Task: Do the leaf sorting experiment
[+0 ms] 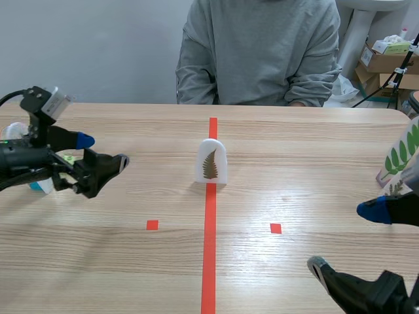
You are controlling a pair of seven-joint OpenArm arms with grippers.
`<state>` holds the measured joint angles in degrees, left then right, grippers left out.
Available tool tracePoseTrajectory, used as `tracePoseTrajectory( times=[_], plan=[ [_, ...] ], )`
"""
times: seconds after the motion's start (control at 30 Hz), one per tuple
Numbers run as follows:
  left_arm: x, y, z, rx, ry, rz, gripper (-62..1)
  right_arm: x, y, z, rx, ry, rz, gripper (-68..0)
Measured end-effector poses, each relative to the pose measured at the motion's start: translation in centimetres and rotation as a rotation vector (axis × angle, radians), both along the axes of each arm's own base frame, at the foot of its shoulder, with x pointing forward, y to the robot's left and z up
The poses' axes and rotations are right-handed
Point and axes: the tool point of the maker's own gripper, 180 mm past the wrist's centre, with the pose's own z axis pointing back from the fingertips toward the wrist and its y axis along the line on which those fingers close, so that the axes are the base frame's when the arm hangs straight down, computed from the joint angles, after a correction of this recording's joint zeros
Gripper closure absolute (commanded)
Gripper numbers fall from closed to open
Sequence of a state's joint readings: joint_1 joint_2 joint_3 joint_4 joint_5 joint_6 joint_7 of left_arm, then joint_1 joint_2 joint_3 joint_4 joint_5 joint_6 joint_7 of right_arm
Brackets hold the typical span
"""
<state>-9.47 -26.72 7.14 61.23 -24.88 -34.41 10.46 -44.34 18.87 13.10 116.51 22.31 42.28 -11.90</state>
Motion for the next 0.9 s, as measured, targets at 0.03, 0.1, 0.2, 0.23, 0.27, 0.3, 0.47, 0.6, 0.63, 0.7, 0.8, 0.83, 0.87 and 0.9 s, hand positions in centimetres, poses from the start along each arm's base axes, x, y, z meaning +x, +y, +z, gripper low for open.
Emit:
tracePoseTrajectory(
  times=[0.03, 0.1, 0.2, 0.23, 0.27, 0.3, 0.47, 0.6, 0.63, 0.7, 0.8, 0.83, 0.87, 0.9],
  plan=[
    [-0.8, 0.3, 0.1, -0.003, 0.004, 0.008, -61.7, 0.1, 0.0, 0.1, 0.0, -0.004, 0.0, -59.1],
    [-2.3, 0.9, 0.6, -0.029, 0.001, 0.034, -61.7, 0.4, 0.0, 0.2, -0.002, -0.013, 0.0, -59.1],
    [-4.4, 2.2, 2.2, -0.04, -0.032, 0.067, -61.7, 0.7, 0.0, 0.4, -0.004, -0.023, 0.0, -59.1],
    [-5.0, 2.6, 3.0, -0.048, -0.046, 0.081, -61.7, 0.7, -0.1, 0.4, -0.005, -0.023, 0.0, -59.1],
    [-5.7, 3.0, 3.6, -0.046, -0.058, 0.091, -61.7, 0.7, -0.1, 0.4, -0.005, -0.023, 0.0, -59.1],
    [-6.4, 3.2, 4.1, -0.037, -0.066, 0.094, -61.7, 0.7, -0.1, 0.4, -0.006, -0.022, 0.0, -59.1],
    [-10.0, 3.6, 5.6, -0.009, -0.078, 0.116, -61.7, 0.7, -0.1, 0.3, -0.009, -0.022, 0.001, -59.1],
    [-12.7, 3.0, 6.4, -0.015, -0.064, 0.137, -61.7, 0.7, -0.1, 0.3, -0.009, -0.022, 0.001, -59.1],
    [-13.3, 2.7, 6.5, -0.014, -0.056, 0.139, -61.7, 0.7, -0.1, 0.3, -0.009, -0.022, 0.001, -59.1],
    [-14.6, 2.0, 6.7, -0.014, -0.037, 0.124, -61.7, 0.7, -0.1, 0.3, -0.01, -0.022, 0.001, -59.1],
    [-16.1, 1.0, 6.9, -0.014, -0.01, 0.104, -61.7, 0.7, -0.1, 0.3, -0.009, -0.022, 0.001, -59.1],
    [-16.5, 0.7, 6.8, -0.013, 0.002, 0.101, -61.7, 0.7, -0.1, 0.3, -0.01, -0.022, 0.001, -59.1],
    [-16.8, 0.6, 6.8, -0.014, 0.011, 0.098, -61.7, 0.7, -0.1, 0.3, -0.01, -0.022, 0.001, -59.1],
    [-17.1, 0.5, 6.7, -0.013, 0.018, 0.097, -61.7, 0.7, -0.1, 0.3, -0.009, -0.022, 0.001, -59.1]
  ],
)
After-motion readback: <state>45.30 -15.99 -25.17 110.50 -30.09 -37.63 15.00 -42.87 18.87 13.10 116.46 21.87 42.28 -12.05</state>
